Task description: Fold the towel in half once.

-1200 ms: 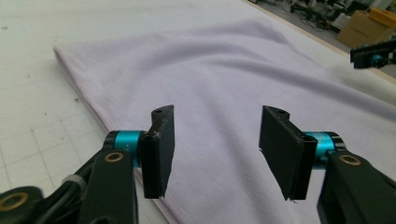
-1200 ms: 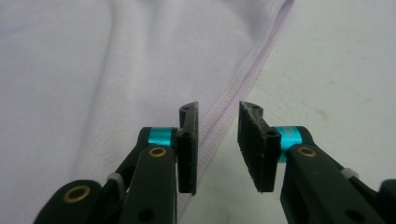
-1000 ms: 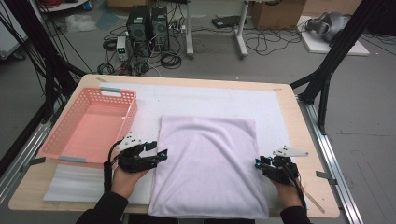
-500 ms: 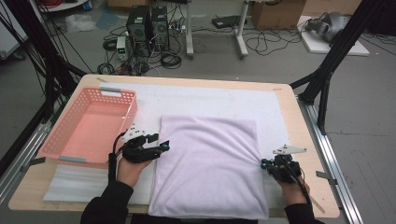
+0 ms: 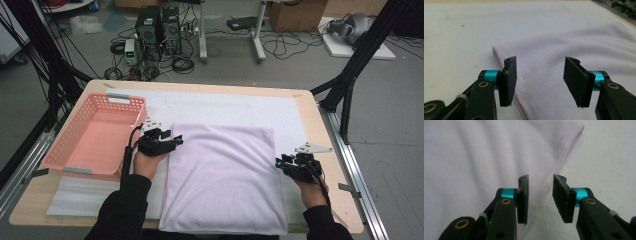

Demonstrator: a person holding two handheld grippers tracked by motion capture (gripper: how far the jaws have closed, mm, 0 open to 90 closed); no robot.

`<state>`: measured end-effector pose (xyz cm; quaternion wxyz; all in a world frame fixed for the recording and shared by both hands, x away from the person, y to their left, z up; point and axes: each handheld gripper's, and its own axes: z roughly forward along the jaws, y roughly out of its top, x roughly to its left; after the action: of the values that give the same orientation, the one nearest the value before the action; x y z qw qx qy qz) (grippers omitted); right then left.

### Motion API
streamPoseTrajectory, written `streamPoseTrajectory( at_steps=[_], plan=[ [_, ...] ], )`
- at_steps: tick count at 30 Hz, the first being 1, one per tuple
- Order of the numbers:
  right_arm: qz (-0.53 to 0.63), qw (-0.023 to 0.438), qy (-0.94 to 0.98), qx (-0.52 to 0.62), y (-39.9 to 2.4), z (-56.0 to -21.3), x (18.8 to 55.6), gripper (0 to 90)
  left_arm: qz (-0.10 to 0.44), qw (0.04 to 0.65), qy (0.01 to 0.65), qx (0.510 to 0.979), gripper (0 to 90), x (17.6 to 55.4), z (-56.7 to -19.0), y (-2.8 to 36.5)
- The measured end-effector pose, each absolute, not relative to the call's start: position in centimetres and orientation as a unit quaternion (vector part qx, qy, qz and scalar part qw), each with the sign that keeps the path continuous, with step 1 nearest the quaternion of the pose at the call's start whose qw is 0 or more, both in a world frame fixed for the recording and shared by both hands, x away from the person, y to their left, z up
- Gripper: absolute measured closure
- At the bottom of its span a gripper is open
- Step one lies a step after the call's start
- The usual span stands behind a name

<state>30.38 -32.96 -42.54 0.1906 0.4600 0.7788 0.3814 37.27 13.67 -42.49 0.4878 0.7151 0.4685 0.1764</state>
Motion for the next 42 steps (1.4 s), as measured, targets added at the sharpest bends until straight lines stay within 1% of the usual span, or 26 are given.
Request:
streamPoseTrajectory(
  at_steps=[2, 4, 9, 11, 12, 14, 18, 19, 21, 22, 23, 24, 25, 28, 30, 31, 33, 36, 38, 40, 42],
  plan=[
    [0.386, 0.190, 0.778, 0.458, -33.0, -42.6, 30.8, 64.8, 0.191, 0.484, 0.479, 0.707, 45.6, 38.5, -42.5, 13.6],
    [0.388, 0.186, 0.777, 0.460, -33.1, -42.6, 31.0, 64.7, 0.198, 0.463, 0.488, 0.713, 47.8, 39.9, -42.7, 13.5],
    [0.400, 0.185, 0.770, 0.461, -33.5, -42.4, 31.0, 64.3, 0.180, 0.438, 0.513, 0.716, 52.6, 42.3, -44.0, 13.7],
    [0.400, 0.184, 0.770, 0.462, -33.6, -42.5, 31.0, 63.9, 0.170, 0.435, 0.514, 0.720, 59.8, 42.6, -44.6, 13.7],
    [0.399, 0.186, 0.771, 0.461, -33.7, -42.5, 31.0, 63.8, 0.171, 0.427, 0.507, 0.729, 67.1, 42.6, -44.9, 13.6],
    [0.397, 0.184, 0.771, 0.464, -33.7, -42.6, 31.0, 63.5, 0.187, 0.419, 0.489, 0.742, 87.3, 42.6, -45.1, 13.4],
    [0.394, 0.185, 0.771, 0.464, -33.6, -42.7, 31.0, 63.4, 0.228, 0.418, 0.498, 0.725, 88.2, 42.8, -44.9, 13.6],
    [0.395, 0.184, 0.771, 0.464, -33.6, -42.7, 31.1, 63.3, 0.226, 0.418, 0.508, 0.718, 88.1, 42.9, -45.0, 13.7],
    [0.392, 0.184, 0.771, 0.466, -33.5, -42.7, 31.1, 63.2, 0.225, 0.418, 0.510, 0.717, 87.7, 42.9, -45.0, 13.7],
    [0.392, 0.183, 0.771, 0.468, -33.5, -42.8, 31.1, 62.7, 0.228, 0.418, 0.506, 0.719, 85.2, 42.9, -45.0, 13.7],
    [0.392, 0.185, 0.771, 0.466, -33.5, -42.8, 31.2, 62.2, 0.228, 0.420, 0.509, 0.716, 74.2, 42.9, -45.0, 13.8],
    [0.394, 0.183, 0.770, 0.467, -33.5, -42.8, 31.3, 61.1, 0.224, 0.426, 0.515, 0.709, 60.8, 42.9, -44.9, 14.0],
    [0.395, 0.185, 0.769, 0.467, -33.6, -42.8, 31.4, 59.3, 0.219, 0.438, 0.519, 0.701, 53.0, 43.0, -44.9, 14.2],
    [0.400, 0.191, 0.763, 0.471, -33.8, -42.5, 32.5, 53.8, 0.214, 0.459, 0.526, 0.683, 48.4, 43.2, -44.8, 14.5],
    [0.400, 0.201, 0.758, 0.474, -33.8, -42.3, 33.7, 48.3, 0.198, 0.466, 0.537, 0.675, 48.4, 43.4, -44.9, 14.6],
    [0.399, 0.209, 0.758, 0.472, -33.8, -42.2, 34.5, 45.5, 0.181, 0.455, 0.543, 0.682, 49.0, 43.7, -44.9, 14.6],
    [0.399, 0.216, 0.755, 0.473, -33.6, -42.1, 36.4, 39.9, 0.168, 0.454, 0.537, 0.690, 48.6, 44.2, -44.7, 14.3],
    [0.396, 0.208, 0.753, 0.482, -33.4, -42.3, 39.2, 35.4, 0.168, 0.449, 0.529, 0.701, 42.8, 44.9, -44.5, 13.8],
    [0.389, 0.197, 0.756, 0.487, -33.1, -42.6, 40.9, 30.1, 0.157, 0.437, 0.527, 0.712, 40.8, 45.5, -44.7, 13.4],
    [0.383, 0.188, 0.759, 0.493, -32.8, -43.1, 42.1, 28.6, 0.148, 0.433, 0.518, 0.722, 40.6, 45.9, -44.9, 13.0],
    [0.375, 0.186, 0.762, 0.494, -32.5, -43.5, 43.0, 27.1, 0.152, 0.430, 0.509, 0.730, 43.1, 46.0, -45.0, 12.8]
  ],
)
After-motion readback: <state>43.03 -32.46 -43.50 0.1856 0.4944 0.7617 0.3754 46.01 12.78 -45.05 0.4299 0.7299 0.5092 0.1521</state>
